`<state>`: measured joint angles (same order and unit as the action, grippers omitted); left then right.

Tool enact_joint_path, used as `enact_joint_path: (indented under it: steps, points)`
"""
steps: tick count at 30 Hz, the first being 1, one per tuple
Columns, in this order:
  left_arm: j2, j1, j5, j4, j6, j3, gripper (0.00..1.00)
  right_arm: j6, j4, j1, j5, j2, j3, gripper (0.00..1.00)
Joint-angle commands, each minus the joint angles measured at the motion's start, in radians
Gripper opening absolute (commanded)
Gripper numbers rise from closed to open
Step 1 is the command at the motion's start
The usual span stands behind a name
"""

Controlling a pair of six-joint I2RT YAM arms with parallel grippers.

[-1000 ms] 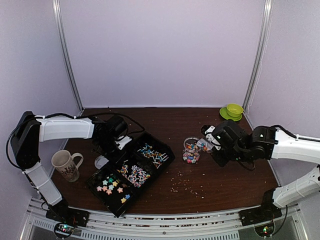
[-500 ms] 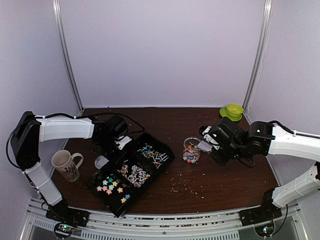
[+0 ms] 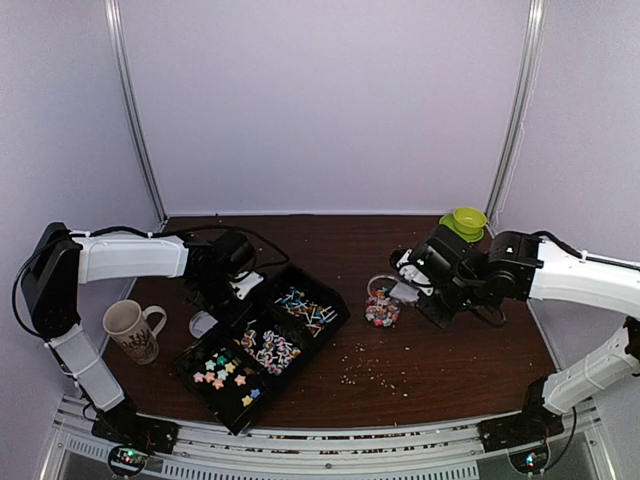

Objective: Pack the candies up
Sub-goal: Place the fake candies in the packing box, then scoop the fake candies from the plate.

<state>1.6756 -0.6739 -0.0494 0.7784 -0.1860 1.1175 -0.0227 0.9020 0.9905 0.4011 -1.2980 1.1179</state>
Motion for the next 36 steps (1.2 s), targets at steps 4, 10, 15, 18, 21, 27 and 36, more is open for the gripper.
enact_joint_path:
  steps: [4,10,15,18,21,27,36]
  points:
    - [-0.046,0.01,-0.068,-0.05,-0.008,0.032,0.0,0.049,-0.022,0.023,-0.047,0.026,0.064,0.0]
    - [-0.048,0.009,-0.075,-0.051,-0.005,0.031,0.0,0.076,-0.044,0.074,-0.069,0.012,0.098,0.0]
    - [-0.048,0.01,-0.083,-0.051,-0.002,0.031,0.0,0.103,-0.051,0.123,-0.081,-0.026,0.128,0.0]
    - [-0.049,0.008,-0.089,-0.052,0.0,0.031,0.0,0.106,-0.045,0.141,-0.084,-0.056,0.147,0.0]
    - [-0.05,0.008,-0.096,-0.052,0.001,0.032,0.0,0.113,-0.041,0.164,-0.089,-0.081,0.167,0.0]
    - [-0.05,0.008,-0.087,-0.052,0.001,0.031,0.0,0.119,-0.009,0.208,-0.092,-0.144,0.233,0.0]
    - [-0.058,-0.01,-0.027,-0.045,0.003,0.032,0.0,0.111,0.097,0.232,-0.08,-0.302,0.37,0.0]
